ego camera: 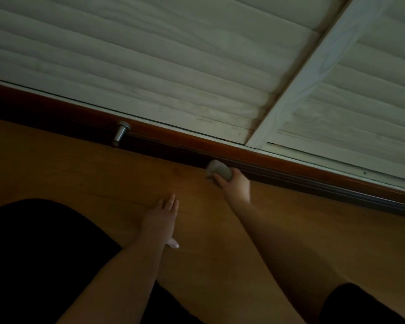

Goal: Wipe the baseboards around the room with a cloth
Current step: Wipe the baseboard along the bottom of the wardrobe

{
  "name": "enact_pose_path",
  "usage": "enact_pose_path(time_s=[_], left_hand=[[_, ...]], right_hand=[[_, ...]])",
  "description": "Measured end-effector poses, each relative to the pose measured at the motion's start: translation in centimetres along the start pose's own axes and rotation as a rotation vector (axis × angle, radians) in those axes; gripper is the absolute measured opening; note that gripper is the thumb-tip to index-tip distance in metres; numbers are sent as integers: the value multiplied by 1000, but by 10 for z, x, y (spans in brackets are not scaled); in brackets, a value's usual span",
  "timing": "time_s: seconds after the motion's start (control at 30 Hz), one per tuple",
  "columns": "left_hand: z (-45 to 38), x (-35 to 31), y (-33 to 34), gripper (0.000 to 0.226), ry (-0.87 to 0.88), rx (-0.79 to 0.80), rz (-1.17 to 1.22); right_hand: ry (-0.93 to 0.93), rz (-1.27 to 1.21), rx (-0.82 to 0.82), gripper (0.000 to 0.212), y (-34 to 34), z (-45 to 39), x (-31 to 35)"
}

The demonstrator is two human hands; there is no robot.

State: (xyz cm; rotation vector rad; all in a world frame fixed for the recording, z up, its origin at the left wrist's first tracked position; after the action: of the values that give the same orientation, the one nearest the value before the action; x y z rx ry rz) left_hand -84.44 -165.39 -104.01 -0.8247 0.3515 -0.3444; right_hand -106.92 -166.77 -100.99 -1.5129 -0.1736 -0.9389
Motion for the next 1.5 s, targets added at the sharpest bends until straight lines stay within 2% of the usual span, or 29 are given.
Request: enact_pose_path(time_s=[0.13,0.27,0.53,0.7,0.93,1.1,1.23,1.33,1.43,1.5], left_hand=[[3,1,1,128,14,-38,17],[2,4,3,122,16,-55,27],[-6,0,3,121,-5,-14,-23],[-11,3,4,124,-17,8,-12],[-11,-1,3,124,-27,-7,-68],[-6,-2,-2,123,-10,1,-61],[-1,4,2,117,20,-9,43],[2,4,8,104,31,-82,97],[3,3,9,96,28,-110,101],[3,4,8,95,24,-95,95]], right_hand=[[-19,-48,17,48,44,-5,53],[73,-78,40,52,52,-16,55],[221,-94,-142,45,-33,-22,-35],[279,-2,-225,39,-93,-25,-96],[503,15,-331,39,-131,-25,-139],[345,22,-269,41,-102,-8,-114],[136,-59,-149,39,-48,1,-50],[2,-107,-60,33,-15,-5,4],[-60,-111,-1,36,16,-14,46],[-32,-116,13,42,32,-20,60]])
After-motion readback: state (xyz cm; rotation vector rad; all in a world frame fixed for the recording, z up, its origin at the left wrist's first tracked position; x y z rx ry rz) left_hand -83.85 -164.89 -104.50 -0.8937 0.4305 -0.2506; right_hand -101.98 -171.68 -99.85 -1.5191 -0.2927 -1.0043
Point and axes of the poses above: each hand's wrist, its own z-axis away from the middle knuckle, its own y-axis out of the palm, x = y × z, the point moved 1 cm from there along -z, towards the middle knuckle, and after that the axes turned 7 degrees about z, right-handed, at the moved point
